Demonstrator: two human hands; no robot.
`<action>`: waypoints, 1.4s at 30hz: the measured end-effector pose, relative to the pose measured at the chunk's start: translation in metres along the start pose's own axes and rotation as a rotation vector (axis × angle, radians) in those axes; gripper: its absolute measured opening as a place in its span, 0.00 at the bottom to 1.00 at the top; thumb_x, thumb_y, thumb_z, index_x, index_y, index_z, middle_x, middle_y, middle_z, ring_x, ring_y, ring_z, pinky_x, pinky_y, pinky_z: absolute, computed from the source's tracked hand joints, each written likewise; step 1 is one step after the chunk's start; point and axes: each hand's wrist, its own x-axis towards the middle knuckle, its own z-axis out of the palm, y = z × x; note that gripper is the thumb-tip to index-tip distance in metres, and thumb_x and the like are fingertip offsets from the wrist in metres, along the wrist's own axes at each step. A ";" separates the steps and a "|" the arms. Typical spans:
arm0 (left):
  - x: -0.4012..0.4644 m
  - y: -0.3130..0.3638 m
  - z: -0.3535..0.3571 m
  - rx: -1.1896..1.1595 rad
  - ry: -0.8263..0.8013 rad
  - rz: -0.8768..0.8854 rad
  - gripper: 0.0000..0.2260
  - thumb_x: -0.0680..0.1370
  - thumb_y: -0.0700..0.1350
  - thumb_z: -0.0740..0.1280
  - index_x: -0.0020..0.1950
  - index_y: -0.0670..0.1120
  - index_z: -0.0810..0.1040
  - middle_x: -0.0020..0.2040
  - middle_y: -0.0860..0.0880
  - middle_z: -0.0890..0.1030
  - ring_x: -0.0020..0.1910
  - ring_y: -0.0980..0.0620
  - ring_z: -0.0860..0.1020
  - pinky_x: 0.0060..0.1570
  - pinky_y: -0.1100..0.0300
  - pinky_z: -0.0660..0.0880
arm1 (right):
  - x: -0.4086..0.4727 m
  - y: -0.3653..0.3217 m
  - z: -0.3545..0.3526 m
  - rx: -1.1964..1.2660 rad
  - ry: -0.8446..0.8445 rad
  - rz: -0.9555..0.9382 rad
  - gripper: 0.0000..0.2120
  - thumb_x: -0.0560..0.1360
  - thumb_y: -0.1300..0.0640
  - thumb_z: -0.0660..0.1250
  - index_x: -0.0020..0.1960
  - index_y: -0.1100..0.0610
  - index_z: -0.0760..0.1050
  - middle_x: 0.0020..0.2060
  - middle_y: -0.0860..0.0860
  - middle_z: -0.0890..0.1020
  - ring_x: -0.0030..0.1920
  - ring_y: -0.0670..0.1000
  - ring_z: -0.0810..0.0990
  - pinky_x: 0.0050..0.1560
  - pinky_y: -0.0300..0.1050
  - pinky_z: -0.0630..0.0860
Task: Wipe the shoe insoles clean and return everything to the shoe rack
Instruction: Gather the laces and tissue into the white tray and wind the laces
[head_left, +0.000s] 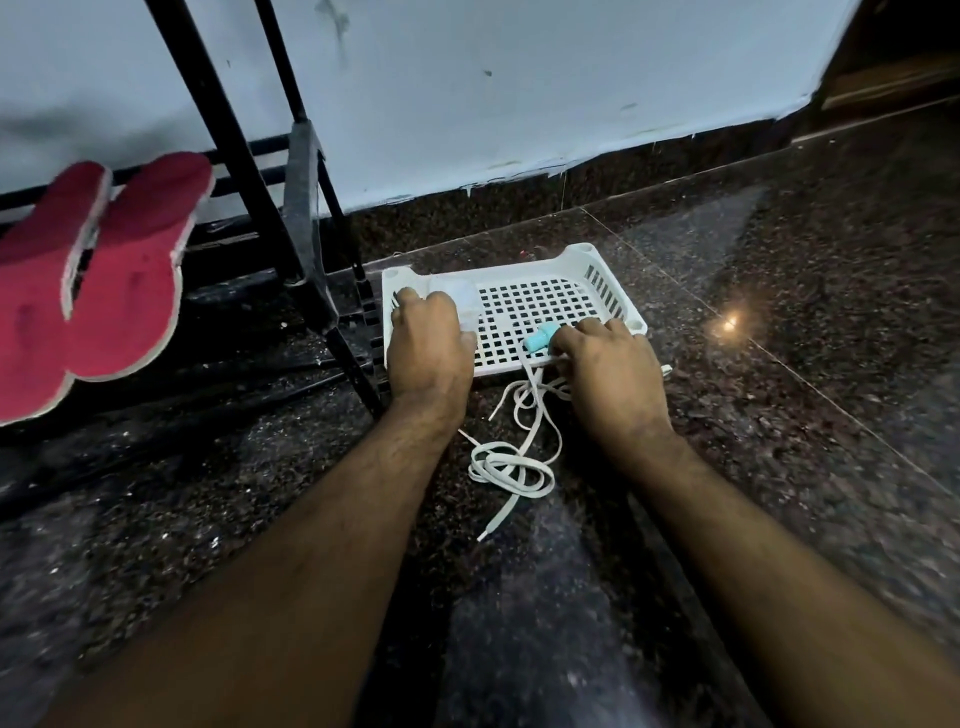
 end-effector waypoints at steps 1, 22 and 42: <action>0.001 -0.001 0.002 -0.016 -0.010 -0.017 0.15 0.77 0.45 0.72 0.61 0.40 0.77 0.62 0.41 0.74 0.53 0.45 0.78 0.41 0.59 0.68 | -0.003 -0.001 0.000 0.005 0.003 0.010 0.09 0.76 0.56 0.67 0.55 0.49 0.78 0.48 0.50 0.81 0.52 0.55 0.77 0.50 0.50 0.73; -0.118 -0.008 -0.031 0.293 -0.115 0.435 0.08 0.76 0.39 0.68 0.53 0.46 0.82 0.49 0.48 0.81 0.54 0.48 0.76 0.59 0.55 0.71 | -0.111 0.019 -0.081 -0.024 -0.111 0.138 0.10 0.74 0.59 0.67 0.54 0.50 0.80 0.46 0.49 0.79 0.48 0.55 0.81 0.43 0.48 0.77; -0.323 -0.080 -0.183 0.270 -0.080 0.390 0.07 0.64 0.40 0.78 0.32 0.45 0.80 0.32 0.50 0.77 0.38 0.48 0.76 0.38 0.55 0.75 | -0.301 -0.060 -0.182 0.086 -0.077 0.011 0.10 0.71 0.58 0.70 0.51 0.49 0.82 0.44 0.49 0.80 0.47 0.54 0.81 0.44 0.50 0.80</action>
